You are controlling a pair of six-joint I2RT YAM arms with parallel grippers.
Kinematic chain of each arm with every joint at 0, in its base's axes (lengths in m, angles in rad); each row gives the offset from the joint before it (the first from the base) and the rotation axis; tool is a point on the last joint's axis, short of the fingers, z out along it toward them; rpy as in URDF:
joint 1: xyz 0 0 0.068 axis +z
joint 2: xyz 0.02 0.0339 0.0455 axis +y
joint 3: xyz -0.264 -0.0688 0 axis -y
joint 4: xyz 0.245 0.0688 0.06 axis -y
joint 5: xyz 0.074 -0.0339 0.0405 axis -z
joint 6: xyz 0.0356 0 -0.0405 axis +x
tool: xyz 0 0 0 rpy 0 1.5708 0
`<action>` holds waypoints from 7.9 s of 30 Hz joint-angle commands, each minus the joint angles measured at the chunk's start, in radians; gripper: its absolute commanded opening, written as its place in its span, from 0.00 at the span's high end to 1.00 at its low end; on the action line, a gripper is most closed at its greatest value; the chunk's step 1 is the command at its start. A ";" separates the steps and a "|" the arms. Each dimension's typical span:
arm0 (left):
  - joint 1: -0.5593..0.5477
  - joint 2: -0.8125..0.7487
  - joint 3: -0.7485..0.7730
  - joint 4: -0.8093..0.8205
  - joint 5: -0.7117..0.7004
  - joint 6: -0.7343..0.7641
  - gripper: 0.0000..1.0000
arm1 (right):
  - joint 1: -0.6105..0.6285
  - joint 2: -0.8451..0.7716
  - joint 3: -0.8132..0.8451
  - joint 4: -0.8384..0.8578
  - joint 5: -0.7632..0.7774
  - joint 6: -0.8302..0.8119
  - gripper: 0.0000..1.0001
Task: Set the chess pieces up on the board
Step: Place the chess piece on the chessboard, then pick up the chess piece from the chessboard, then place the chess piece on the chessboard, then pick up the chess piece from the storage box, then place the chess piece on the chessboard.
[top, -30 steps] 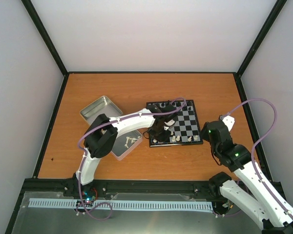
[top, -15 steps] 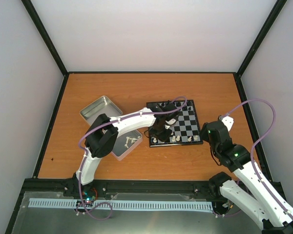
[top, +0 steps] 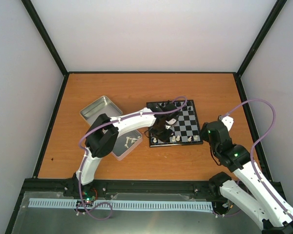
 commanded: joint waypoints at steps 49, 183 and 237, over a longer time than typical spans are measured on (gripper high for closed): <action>0.025 0.203 0.671 0.138 -0.053 0.167 0.92 | -0.007 -0.137 0.175 -0.137 0.169 -0.084 0.33; 0.272 -0.757 -0.761 0.555 -0.296 -0.432 0.86 | -0.005 0.139 -0.040 0.499 -0.653 -0.211 0.25; 0.272 -0.980 -0.994 1.336 0.146 -1.237 0.86 | 0.293 0.529 0.057 1.132 -0.752 0.003 0.82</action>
